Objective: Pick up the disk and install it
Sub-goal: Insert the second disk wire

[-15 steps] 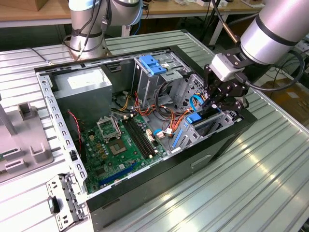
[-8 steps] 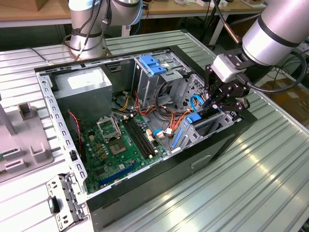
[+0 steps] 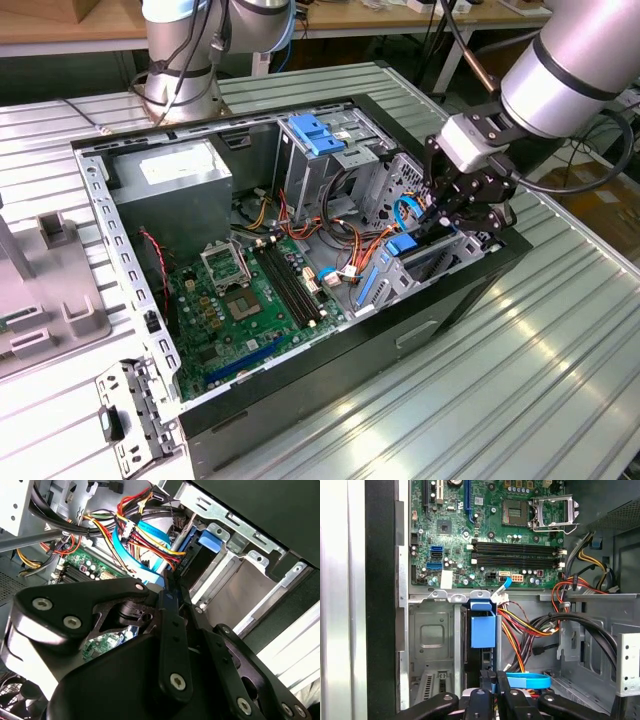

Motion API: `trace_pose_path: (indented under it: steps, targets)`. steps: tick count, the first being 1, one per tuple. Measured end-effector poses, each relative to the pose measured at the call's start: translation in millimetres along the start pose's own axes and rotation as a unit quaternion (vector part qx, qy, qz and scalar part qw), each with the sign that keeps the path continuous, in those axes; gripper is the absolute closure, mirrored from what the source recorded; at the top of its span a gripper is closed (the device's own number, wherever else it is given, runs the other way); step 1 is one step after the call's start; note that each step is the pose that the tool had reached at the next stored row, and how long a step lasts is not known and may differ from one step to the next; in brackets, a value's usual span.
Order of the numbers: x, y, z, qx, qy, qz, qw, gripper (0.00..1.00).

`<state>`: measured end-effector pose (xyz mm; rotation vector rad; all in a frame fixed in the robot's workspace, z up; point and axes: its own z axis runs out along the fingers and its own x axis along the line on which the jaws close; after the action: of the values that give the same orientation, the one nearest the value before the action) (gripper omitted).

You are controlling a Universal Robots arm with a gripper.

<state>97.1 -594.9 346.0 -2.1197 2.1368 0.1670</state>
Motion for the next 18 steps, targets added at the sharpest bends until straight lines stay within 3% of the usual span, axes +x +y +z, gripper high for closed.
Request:
trace_pose_path:
  steps: [17,18]
  targets:
    - [0.8,-0.1,4.7,-0.0002,-0.0007,-0.001,1.00000,0.82]
    - [0.8,-0.1,4.5,-0.0002,-0.0006,-0.001,1.00000,0.64]
